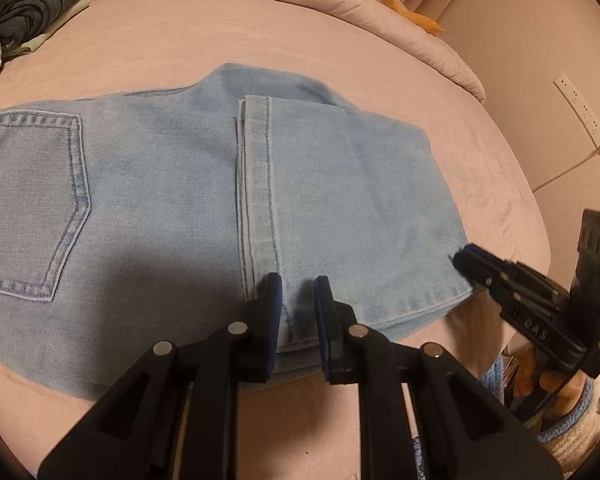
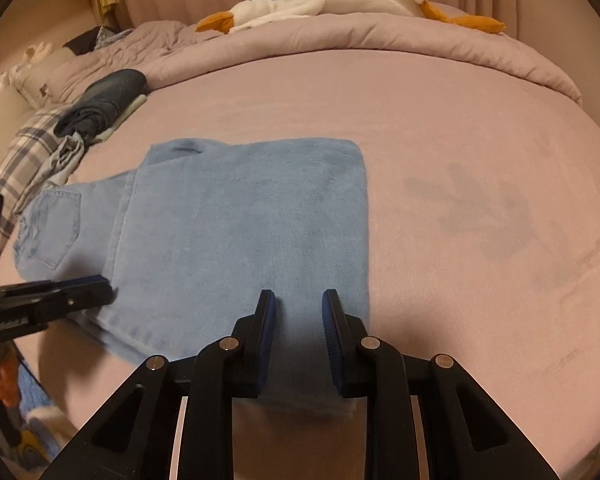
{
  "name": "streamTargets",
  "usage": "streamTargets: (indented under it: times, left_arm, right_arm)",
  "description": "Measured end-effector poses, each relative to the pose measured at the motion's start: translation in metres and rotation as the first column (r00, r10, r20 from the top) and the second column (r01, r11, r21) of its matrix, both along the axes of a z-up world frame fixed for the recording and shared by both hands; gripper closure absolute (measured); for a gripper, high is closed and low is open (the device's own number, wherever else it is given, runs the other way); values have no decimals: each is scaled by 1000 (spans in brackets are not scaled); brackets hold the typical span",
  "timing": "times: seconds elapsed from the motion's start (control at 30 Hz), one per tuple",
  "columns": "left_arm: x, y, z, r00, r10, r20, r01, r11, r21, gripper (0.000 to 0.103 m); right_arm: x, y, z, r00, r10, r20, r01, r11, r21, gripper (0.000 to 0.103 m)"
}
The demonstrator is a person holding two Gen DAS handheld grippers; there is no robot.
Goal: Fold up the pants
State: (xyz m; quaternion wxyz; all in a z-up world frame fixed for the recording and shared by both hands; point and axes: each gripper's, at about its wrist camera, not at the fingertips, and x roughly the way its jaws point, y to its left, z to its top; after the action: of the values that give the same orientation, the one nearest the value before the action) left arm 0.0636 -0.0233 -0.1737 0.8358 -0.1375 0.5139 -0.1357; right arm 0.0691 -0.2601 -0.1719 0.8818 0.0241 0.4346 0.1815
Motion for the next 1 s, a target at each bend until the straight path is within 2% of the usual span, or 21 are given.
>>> streamTargets:
  times: [0.3, 0.47, 0.6, 0.8, 1.0]
  left_arm:
    - [-2, 1, 0, 1000, 1, 6, -1, 1000, 1, 87]
    - [-3, 1, -1, 1000, 1, 8, -1, 1000, 1, 87]
    - [-4, 2, -1, 1000, 4, 10, -4, 1000, -4, 87]
    - [-5, 4, -1, 1000, 1, 12, -1, 1000, -15, 87]
    - [-8, 7, -1, 1000, 0, 23, 0, 1000, -24, 87]
  right_arm:
    - [-2, 4, -8, 1000, 12, -24, -12, 1000, -8, 77]
    - [-4, -3, 1, 998, -18, -54, 21, 998, 55, 77]
    - [-8, 5, -6, 999, 5, -44, -4, 1000, 13, 77]
    - [-5, 3, -1, 998, -10, -68, 12, 999, 35, 77]
    - [-9, 18, 16, 1000, 25, -11, -24, 997, 79, 77]
